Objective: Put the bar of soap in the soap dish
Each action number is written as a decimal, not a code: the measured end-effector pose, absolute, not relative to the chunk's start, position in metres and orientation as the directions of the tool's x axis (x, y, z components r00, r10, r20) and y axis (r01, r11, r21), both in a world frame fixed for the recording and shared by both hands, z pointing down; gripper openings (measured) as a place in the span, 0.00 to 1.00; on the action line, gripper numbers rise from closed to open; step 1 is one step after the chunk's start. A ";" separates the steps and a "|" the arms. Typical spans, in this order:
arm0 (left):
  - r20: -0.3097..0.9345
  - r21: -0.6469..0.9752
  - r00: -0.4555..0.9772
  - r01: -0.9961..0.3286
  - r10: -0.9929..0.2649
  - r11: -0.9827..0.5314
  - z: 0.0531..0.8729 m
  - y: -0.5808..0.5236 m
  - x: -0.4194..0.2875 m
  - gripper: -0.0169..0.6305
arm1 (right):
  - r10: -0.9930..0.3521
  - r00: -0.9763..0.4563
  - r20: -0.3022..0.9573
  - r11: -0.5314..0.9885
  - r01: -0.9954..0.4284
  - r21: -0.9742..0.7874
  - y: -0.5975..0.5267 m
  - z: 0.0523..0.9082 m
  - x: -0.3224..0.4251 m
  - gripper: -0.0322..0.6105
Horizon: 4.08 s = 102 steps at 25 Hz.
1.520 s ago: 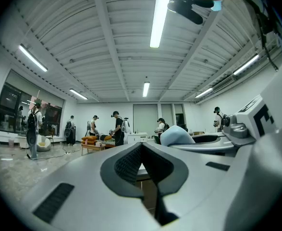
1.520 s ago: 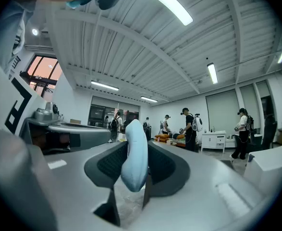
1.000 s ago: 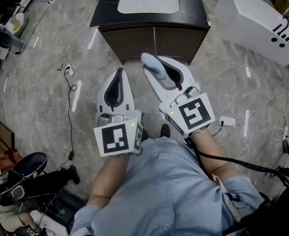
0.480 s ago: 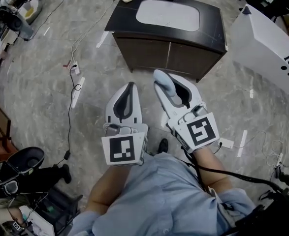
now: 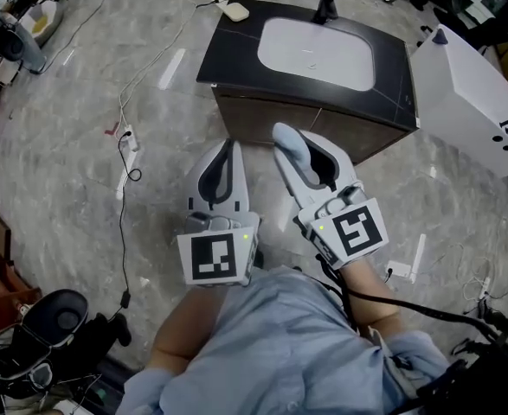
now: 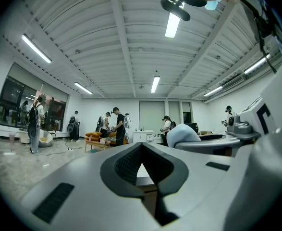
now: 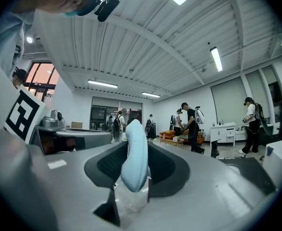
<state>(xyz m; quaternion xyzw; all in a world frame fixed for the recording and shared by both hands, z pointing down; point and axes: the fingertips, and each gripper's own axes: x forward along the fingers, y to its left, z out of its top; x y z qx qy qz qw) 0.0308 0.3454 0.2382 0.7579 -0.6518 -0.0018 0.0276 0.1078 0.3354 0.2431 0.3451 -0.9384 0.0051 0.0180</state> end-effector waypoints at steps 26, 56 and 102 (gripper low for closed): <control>0.080 0.073 0.303 -0.952 -0.950 -0.297 0.266 0.157 -0.008 0.04 | -0.732 -0.680 0.031 0.681 -0.731 0.036 0.150 0.245 0.053 0.24; 0.090 0.065 0.203 -0.978 -0.975 -0.198 0.251 -0.100 -0.047 0.04 | -0.653 -0.755 0.060 0.757 -0.654 0.015 -0.119 0.245 0.009 0.24; 0.370 0.272 0.360 -0.923 -0.856 -0.271 0.452 -0.293 -0.170 0.04 | -0.544 -0.547 0.636 0.682 -0.730 -0.044 -0.298 0.538 -0.108 0.25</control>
